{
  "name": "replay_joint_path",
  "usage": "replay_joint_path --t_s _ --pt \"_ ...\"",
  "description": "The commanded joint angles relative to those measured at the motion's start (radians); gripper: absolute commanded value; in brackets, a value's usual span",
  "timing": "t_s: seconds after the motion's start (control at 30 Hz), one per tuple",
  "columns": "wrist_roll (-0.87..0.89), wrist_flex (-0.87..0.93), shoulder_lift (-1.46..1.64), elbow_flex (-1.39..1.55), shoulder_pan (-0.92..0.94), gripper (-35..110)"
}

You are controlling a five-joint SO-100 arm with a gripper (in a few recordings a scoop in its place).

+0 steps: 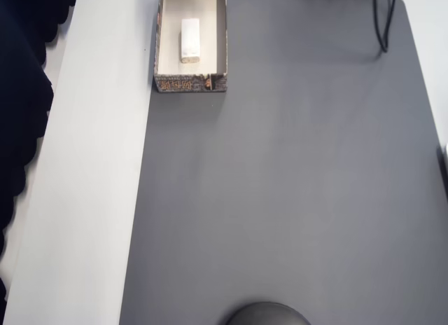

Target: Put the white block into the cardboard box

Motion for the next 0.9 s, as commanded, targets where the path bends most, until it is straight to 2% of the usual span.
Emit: replay_joint_path --t_s 0.0,0.2,0.4,0.63,0.87 --pt "-0.144 0.014 0.225 0.153 -0.080 8" --pt "-0.396 0.011 0.410 0.380 -0.261 -2" --pt "-0.560 -0.020 0.600 0.620 -0.465 -2" --pt "-0.790 -0.052 0.762 0.755 -0.718 -2" --pt "-0.848 -0.072 0.931 0.914 -0.828 -2"
